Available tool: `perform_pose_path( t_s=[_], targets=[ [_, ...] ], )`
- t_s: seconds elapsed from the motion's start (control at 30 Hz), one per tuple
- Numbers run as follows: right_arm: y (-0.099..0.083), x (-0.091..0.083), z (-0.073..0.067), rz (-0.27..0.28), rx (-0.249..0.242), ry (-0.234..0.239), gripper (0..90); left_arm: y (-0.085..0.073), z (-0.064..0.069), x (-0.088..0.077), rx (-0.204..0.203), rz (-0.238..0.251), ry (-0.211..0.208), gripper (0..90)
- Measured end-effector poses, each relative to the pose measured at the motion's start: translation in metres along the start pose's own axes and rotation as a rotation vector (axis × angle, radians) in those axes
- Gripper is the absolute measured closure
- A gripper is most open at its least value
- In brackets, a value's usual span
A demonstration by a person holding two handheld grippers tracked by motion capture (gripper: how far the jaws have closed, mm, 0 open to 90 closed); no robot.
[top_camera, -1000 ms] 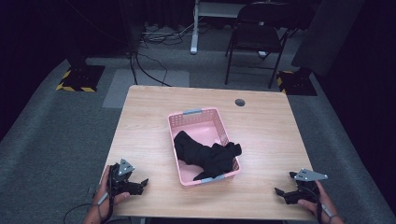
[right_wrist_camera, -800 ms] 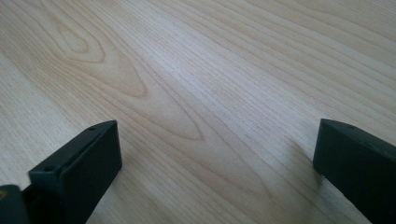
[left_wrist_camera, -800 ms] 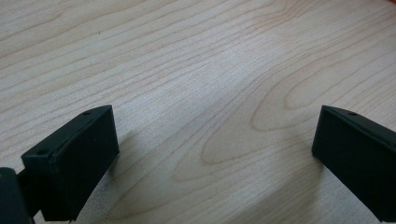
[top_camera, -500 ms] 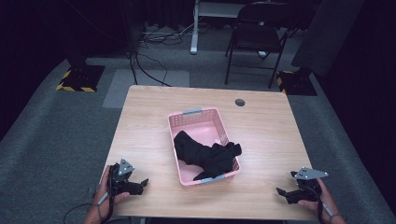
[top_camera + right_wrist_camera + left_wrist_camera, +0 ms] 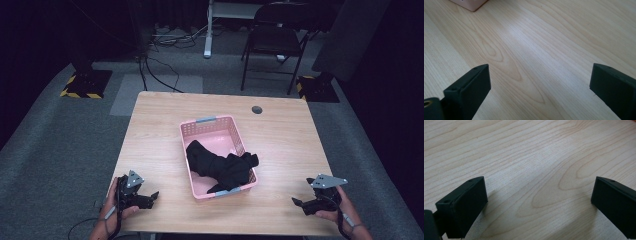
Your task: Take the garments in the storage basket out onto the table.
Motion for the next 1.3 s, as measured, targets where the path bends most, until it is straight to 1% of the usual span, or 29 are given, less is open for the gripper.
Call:
perform_pose_path(
  t_s=[0.23,0.33,0.4,0.67,0.8,0.9,0.97,1.3],
  targets=[
    [0.014,0.003,-0.003,0.006,-0.029,0.007,3.6,0.0,0.0,0.0,0.0,0.0,0.0,0.0],
    [0.02,0.004,-0.006,0.014,-0.037,0.017,3.6,0.0,0.0,0.0,0.0,0.0,0.0,0.0],
    [0.027,0.006,-0.008,0.016,-0.051,0.02,3.6,0.0,0.0,0.0,0.0,0.0,0.0,0.0],
    [0.039,0.011,-0.015,0.017,-0.077,0.043,3.6,0.0,0.0,0.0,0.0,0.0,0.0,0.0],
    [0.045,0.014,-0.017,0.022,-0.089,0.041,3.6,0.0,0.0,0.0,0.0,0.0,0.0,0.0],
    [0.049,0.017,-0.019,0.01,-0.098,0.032,3.7,0.0,0.0,0.0,0.0,0.0,0.0,0.0],
    [0.051,0.018,-0.021,0.013,-0.095,0.041,3.7,0.0,0.0,0.0,0.0,0.0,0.0,0.0],
    [0.068,0.024,-0.029,0.014,-0.121,0.072,3.8,0.0,0.0,0.0,0.0,0.0,0.0,0.0]
  ],
)
Point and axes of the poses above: each handheld gripper's, and its own axes: x roughly forward along the jaws, y roughly out of its top, z roughly to its right, the point moved 4 cm from there along x, roughly forward along the jaws, and after that the axes turned 13 degrees about z, right-handed, at the moved point
